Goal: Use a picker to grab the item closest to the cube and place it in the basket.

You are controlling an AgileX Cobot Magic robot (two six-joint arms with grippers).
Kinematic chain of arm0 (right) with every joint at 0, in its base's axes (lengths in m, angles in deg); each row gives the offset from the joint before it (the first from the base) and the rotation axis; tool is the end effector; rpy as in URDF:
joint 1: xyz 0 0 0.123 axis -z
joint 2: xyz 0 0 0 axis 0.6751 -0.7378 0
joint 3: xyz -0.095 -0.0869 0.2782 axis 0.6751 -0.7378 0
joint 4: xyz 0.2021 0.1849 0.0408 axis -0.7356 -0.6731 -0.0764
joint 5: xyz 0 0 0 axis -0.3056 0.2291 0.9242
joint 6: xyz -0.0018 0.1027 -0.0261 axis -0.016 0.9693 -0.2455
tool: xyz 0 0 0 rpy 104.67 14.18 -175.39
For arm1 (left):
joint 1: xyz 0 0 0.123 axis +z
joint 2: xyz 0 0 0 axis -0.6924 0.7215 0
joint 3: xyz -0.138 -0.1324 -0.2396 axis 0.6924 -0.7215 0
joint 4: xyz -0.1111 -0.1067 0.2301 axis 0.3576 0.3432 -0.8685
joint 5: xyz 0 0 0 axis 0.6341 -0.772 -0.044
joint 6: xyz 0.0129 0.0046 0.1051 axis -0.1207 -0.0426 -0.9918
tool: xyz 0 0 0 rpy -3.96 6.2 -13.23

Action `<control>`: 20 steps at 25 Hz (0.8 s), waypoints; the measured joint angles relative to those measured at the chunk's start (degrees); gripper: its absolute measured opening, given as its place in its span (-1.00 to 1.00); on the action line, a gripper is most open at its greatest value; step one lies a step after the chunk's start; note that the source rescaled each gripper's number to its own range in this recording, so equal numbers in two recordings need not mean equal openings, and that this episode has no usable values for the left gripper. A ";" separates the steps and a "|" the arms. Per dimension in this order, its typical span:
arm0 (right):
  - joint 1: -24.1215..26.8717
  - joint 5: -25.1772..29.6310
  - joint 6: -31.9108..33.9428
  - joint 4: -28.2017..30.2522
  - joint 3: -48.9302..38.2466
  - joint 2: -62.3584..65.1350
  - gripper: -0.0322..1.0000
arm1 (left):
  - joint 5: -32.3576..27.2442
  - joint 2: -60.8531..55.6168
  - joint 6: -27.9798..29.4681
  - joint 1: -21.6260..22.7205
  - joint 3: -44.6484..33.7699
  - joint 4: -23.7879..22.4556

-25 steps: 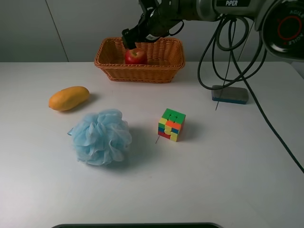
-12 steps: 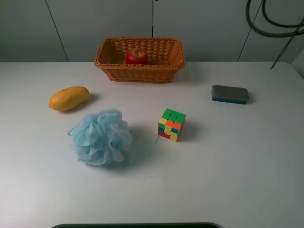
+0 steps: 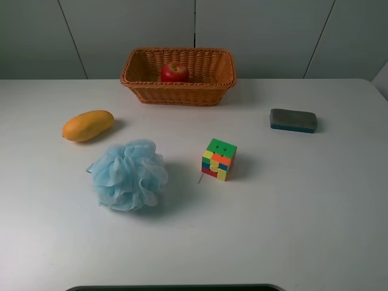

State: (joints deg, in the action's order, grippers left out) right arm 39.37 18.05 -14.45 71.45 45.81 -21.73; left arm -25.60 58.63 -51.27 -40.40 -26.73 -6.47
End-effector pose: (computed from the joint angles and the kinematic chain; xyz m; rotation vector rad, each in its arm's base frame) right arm 0.2964 0.0099 0.5085 -0.2860 2.2734 -0.1529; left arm 0.0063 0.0026 0.2842 -0.0862 2.0539 0.0518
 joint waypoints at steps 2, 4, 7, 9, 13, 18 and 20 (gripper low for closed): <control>3.33 0.12 -0.12 0.00 -4.63 6.41 1.00 | 0.00 0.00 0.00 0.00 0.00 0.00; 5.83 0.12 -0.47 -0.04 -9.69 12.21 1.00 | 0.00 0.00 0.00 0.00 0.00 0.00; 8.26 -0.30 -0.87 -1.17 -18.66 21.84 1.00 | 0.00 0.00 0.00 0.00 0.00 0.00; 8.51 -1.68 -1.40 -3.50 -24.62 29.08 1.00 | 0.00 0.00 0.00 0.00 0.00 0.00; 8.51 -3.94 -3.05 -8.14 -35.79 41.67 1.00 | 0.00 0.00 0.00 0.00 0.00 0.00; 8.51 -6.10 -3.43 -10.27 -49.88 55.79 1.00 | 0.00 0.00 0.00 0.00 0.00 0.00; 8.51 -6.61 -3.43 -10.57 -54.82 61.08 1.00 | 0.00 0.00 0.00 0.00 0.00 0.00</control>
State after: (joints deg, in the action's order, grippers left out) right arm 47.88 11.44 -17.88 60.88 -9.01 39.35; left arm -25.60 58.63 -51.27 -40.40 -26.73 -6.47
